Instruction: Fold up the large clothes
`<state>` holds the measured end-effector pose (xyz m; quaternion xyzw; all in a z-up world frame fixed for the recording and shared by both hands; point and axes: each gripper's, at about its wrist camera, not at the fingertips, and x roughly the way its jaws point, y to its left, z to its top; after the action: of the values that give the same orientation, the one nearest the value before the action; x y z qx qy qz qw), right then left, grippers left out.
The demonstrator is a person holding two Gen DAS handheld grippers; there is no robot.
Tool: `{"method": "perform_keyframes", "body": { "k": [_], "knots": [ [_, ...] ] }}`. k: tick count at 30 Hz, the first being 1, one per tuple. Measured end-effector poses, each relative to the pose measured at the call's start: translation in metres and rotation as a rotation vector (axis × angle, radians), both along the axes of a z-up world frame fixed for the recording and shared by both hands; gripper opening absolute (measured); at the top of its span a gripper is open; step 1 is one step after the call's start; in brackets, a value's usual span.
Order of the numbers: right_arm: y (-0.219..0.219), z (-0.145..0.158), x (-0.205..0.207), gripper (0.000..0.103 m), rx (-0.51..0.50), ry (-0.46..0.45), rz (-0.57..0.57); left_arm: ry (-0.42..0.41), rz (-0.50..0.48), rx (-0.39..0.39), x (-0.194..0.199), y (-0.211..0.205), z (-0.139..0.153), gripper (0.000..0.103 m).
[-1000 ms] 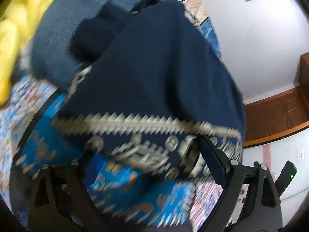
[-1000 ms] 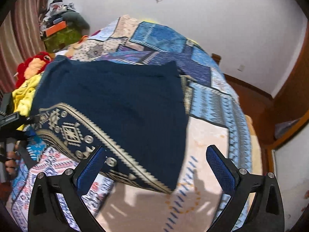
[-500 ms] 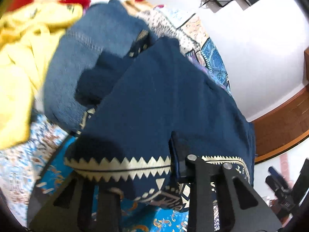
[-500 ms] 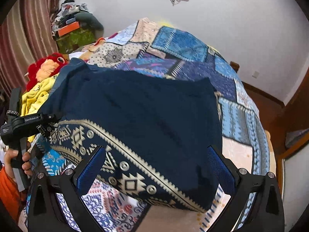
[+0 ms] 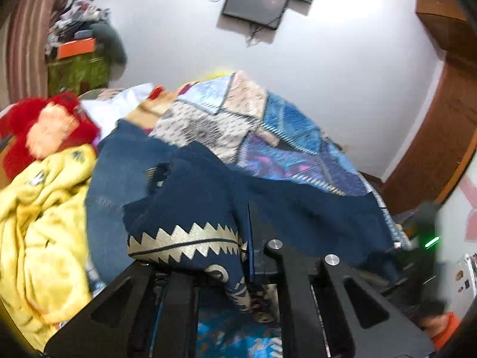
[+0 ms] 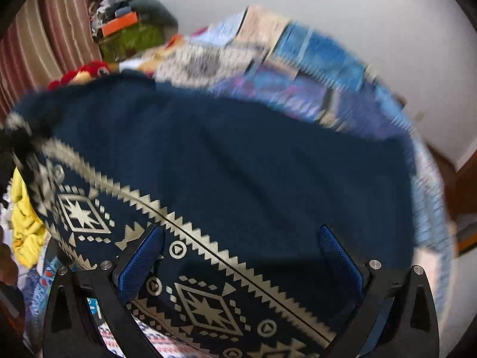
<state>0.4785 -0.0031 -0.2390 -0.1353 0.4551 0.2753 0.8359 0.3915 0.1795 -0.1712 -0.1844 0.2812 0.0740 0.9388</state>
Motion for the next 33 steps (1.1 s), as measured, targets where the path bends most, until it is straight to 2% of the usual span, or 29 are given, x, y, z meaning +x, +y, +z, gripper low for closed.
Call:
{"method": "perform_keyframes", "body": {
  "k": [3, 6, 11, 16, 18, 24, 26, 28, 32, 33],
  "knots": [
    [0.0, -0.001, -0.003, 0.103, -0.016, -0.012, 0.029, -0.02, -0.045, 0.075, 0.018, -0.016, 0.009, 0.007],
    [-0.019, 0.013, 0.003, 0.103, 0.045, 0.057, 0.053, -0.049, -0.1, 0.152, 0.028, -0.044, 0.025, 0.007],
    [-0.093, 0.051, -0.001, 0.103, 0.173, 0.032, -0.065, -0.104, -0.244, 0.205, 0.046, -0.095, 0.048, 0.007],
    [-0.173, 0.08, -0.006, 0.103, 0.147, -0.058, -0.217, -0.094, -0.395, 0.245, 0.064, -0.16, 0.047, 0.007],
    [-0.202, 0.085, -0.012, 0.103, 0.1, -0.078, -0.265, -0.068, -0.455, 0.261, 0.071, -0.186, 0.038, 0.007],
    [-0.251, 0.082, -0.031, 0.103, -0.002, -0.107, -0.325, 0.04, -0.656, 0.33, 0.079, -0.257, -0.005, 0.007],
    [-0.259, 0.079, -0.039, 0.103, -0.03, -0.111, -0.334, 0.081, -0.715, 0.316, 0.077, -0.269, -0.017, 0.007],
    [-0.263, 0.075, -0.044, 0.103, -0.058, -0.113, -0.337, 0.145, -0.752, 0.332, 0.077, -0.278, -0.031, 0.007],
    [-0.267, 0.074, -0.053, 0.103, -0.098, -0.13, -0.335, 0.222, -0.769, 0.302, 0.079, -0.276, -0.045, 0.009],
    [-0.267, 0.076, -0.054, 0.103, -0.091, -0.133, -0.334, 0.234, -0.78, 0.285, 0.077, -0.275, -0.045, 0.013]
  ]
}}
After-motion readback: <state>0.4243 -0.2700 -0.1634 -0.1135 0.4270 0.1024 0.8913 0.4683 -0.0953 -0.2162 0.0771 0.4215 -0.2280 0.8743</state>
